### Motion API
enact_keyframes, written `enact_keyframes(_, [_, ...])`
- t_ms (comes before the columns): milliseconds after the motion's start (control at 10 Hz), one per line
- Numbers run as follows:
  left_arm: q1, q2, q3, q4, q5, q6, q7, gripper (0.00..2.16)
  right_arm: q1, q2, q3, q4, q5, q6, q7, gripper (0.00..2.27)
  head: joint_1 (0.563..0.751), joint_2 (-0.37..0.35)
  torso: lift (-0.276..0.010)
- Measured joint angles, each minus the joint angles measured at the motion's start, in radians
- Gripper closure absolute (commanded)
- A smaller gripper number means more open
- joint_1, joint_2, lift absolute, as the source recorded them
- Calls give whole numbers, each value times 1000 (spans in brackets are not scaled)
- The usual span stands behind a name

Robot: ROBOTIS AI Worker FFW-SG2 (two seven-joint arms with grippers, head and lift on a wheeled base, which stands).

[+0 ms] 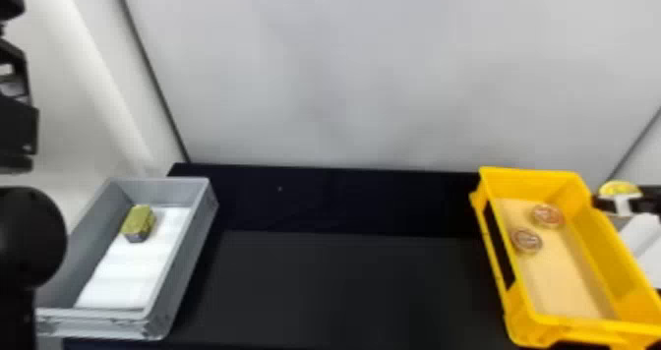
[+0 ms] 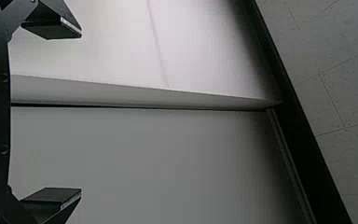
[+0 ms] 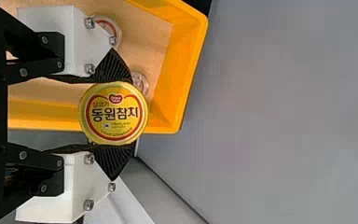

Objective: Pick up the round yellow can and place it in the yellow rectangular box

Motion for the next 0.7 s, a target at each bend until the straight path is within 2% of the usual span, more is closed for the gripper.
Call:
enact_keyframes(300, [6, 1, 4, 0, 0, -3, 0, 88, 33, -1, 2, 83, -188, -8, -117, 674, 694, 54, -3])
enact_keyframes(700, [7, 1, 5, 0, 1, -3, 0, 88, 86, 1, 8, 129, -275, -6, -156, 674, 694, 54, -3])
